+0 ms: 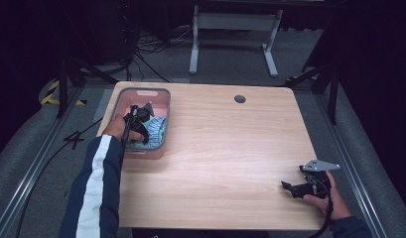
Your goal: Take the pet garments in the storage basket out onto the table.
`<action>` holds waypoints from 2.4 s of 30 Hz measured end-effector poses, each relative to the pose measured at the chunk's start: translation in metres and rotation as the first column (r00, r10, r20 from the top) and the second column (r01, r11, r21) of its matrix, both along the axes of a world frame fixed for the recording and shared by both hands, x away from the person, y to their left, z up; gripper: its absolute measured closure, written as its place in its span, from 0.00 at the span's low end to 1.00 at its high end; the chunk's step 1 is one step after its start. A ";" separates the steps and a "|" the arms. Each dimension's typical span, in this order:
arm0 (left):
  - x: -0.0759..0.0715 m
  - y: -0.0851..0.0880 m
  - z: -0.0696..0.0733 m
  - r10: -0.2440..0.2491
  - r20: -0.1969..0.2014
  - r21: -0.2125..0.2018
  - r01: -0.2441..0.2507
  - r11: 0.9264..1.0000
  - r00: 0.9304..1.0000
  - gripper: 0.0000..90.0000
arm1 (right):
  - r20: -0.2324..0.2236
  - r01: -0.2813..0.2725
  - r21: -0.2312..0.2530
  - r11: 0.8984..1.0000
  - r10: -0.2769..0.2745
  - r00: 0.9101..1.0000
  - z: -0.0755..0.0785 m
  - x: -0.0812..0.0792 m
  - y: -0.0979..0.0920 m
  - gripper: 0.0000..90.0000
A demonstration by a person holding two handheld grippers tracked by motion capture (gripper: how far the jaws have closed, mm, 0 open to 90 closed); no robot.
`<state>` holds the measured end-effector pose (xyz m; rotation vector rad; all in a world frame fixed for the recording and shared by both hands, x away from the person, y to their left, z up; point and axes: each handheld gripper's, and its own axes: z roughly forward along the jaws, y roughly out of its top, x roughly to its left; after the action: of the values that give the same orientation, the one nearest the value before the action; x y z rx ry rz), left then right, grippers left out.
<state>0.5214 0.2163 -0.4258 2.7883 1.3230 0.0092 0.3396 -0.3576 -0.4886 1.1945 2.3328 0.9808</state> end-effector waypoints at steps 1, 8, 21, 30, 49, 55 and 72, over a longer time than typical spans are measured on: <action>-0.001 0.000 0.000 -0.004 0.007 0.002 0.004 1.000 1.000 0.70 | 0.000 -0.001 -0.002 1.000 0.001 1.000 0.000 0.000 0.000 0.00; -0.004 0.003 0.009 -0.004 0.099 -0.012 0.005 1.000 0.995 0.87 | -0.001 0.001 0.002 1.000 -0.001 1.000 0.000 0.000 0.000 0.00; -0.021 0.014 0.041 0.042 0.294 -0.129 -0.004 0.992 0.955 0.90 | 0.000 0.001 0.001 1.000 -0.001 1.000 0.000 0.000 0.000 0.00; -0.040 0.027 0.065 0.107 0.435 -0.224 -0.007 0.975 0.894 0.90 | 0.000 0.001 0.002 1.000 -0.001 1.000 0.000 0.000 0.000 0.00; -0.067 0.031 0.102 0.144 0.566 -0.317 0.053 0.947 0.811 0.90 | 0.000 0.001 -0.001 1.000 -0.001 1.000 0.000 0.000 0.000 0.01; -0.070 0.019 0.110 0.114 0.589 -0.309 0.093 0.946 0.800 0.90 | 0.000 0.002 -0.001 1.000 -0.002 1.000 0.000 0.000 0.000 0.01; -0.080 -0.027 0.121 0.016 0.610 -0.322 0.229 0.919 0.793 0.90 | 0.000 0.002 -0.001 1.000 -0.002 1.000 0.000 0.000 0.000 0.01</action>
<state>0.4417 0.1889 -0.3046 2.2303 0.8792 0.5334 0.3391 -0.3577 -0.4885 1.1962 2.3315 0.9790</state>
